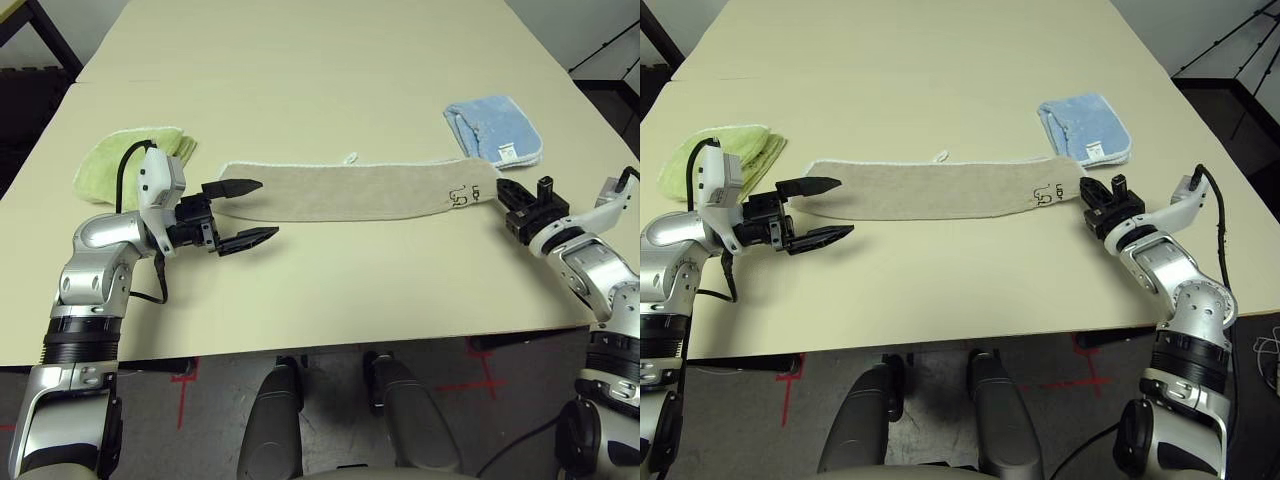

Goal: Fold the towel and set it aside.

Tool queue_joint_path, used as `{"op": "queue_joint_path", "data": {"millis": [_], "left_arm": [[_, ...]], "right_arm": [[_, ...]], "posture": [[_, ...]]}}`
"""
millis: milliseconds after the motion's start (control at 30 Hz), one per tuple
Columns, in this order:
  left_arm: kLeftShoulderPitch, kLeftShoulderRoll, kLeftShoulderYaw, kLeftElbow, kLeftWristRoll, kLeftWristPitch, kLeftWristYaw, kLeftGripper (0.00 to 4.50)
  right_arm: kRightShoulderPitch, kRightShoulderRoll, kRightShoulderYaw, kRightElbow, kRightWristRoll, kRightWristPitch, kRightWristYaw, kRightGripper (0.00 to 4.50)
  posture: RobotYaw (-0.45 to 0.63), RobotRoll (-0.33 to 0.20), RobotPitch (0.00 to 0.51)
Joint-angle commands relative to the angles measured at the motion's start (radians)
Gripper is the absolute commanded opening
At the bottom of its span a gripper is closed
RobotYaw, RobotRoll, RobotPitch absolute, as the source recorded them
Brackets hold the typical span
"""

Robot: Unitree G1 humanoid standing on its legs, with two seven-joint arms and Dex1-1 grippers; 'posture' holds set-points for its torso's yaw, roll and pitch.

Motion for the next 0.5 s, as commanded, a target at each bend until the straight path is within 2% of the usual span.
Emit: {"op": "queue_joint_path", "data": {"millis": [33,200,333,500], "left_arm": [[0.010,0.003,-0.010,0.006,0.001,-0.001,-0.015,4.50],[0.012,0.006,-0.019,0.007,0.010,-0.010,-0.026,4.50],[0.020,0.008,-0.018,0.001,0.009,-0.009,-0.027,4.50],[0.027,0.010,-0.016,-0.003,0.009,-0.007,-0.026,4.50]], "right_arm": [[0.009,-0.010,0.002,-0.028,-0.010,0.018,0.047,0.05],[0.010,-0.043,0.078,-0.099,-0.012,0.107,0.168,0.05],[-0.016,-0.044,0.110,-0.125,-0.008,0.143,0.192,0.05],[-0.055,-0.071,0.237,-0.172,-0.073,0.224,0.240,0.05]], "posture": [[-0.02,0.000,0.196],[-0.01,0.000,0.186],[-0.01,0.000,0.181],[0.00,0.000,0.178]]}}
